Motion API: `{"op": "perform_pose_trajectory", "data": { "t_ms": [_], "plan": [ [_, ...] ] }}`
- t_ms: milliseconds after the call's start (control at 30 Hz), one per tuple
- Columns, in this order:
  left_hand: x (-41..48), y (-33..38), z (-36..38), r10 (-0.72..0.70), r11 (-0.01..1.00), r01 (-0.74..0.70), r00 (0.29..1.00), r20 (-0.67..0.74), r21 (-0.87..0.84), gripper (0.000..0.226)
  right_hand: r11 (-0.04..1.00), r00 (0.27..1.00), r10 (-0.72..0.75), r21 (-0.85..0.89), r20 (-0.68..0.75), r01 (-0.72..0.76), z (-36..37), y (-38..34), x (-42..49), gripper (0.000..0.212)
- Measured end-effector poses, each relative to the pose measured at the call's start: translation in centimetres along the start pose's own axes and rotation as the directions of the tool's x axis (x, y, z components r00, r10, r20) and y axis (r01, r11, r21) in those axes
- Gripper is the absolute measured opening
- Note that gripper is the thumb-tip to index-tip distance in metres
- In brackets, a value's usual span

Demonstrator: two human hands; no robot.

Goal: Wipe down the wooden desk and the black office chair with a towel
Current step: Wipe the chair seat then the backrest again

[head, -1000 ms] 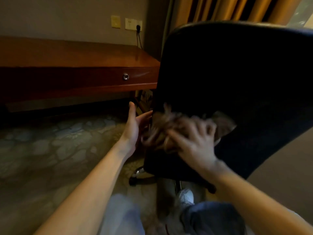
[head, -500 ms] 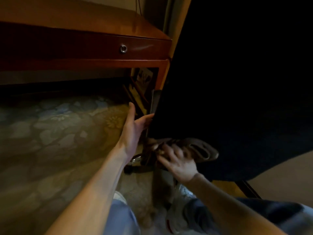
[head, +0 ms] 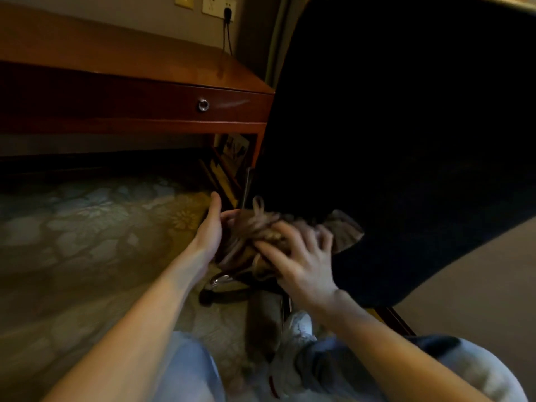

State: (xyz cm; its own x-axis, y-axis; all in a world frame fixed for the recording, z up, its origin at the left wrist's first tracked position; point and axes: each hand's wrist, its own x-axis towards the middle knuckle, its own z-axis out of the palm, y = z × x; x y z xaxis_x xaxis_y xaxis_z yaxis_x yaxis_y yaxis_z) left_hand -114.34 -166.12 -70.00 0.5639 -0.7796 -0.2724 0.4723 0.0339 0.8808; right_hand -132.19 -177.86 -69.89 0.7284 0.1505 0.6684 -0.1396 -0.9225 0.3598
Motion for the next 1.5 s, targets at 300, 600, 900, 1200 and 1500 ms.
{"op": "perform_pose_trajectory", "data": {
  "t_ms": [300,600,900,1200,1500],
  "plan": [
    [2.6,-0.9,0.9,0.177,0.982,-0.158,0.963,-0.203,0.107,0.075,0.99,0.921,-0.092,-0.064,0.38,0.125,9.1,0.2,-4.4,0.044],
    [0.6,-2.2,0.4,0.172,0.985,-0.169,0.979,-0.107,0.04,0.065,0.912,0.547,-0.383,0.209,0.744,0.354,8.7,-2.0,-5.9,0.049],
    [-3.2,6.4,7.8,0.455,0.89,-0.449,0.881,-0.131,0.076,0.096,0.999,0.98,-0.03,-0.036,-0.195,0.023,-8.8,6.5,4.3,0.041],
    [-4.7,7.7,12.3,0.443,0.895,-0.446,0.89,-0.109,-0.011,0.065,0.947,0.864,0.066,-0.241,-0.499,-0.212,-19.6,14.5,13.2,0.032],
    [-2.1,6.0,12.1,0.562,0.826,-0.563,0.816,-0.131,0.033,0.058,0.972,0.901,0.095,-0.154,-0.423,-0.175,-3.3,12.6,3.0,0.021]
  ]
}}
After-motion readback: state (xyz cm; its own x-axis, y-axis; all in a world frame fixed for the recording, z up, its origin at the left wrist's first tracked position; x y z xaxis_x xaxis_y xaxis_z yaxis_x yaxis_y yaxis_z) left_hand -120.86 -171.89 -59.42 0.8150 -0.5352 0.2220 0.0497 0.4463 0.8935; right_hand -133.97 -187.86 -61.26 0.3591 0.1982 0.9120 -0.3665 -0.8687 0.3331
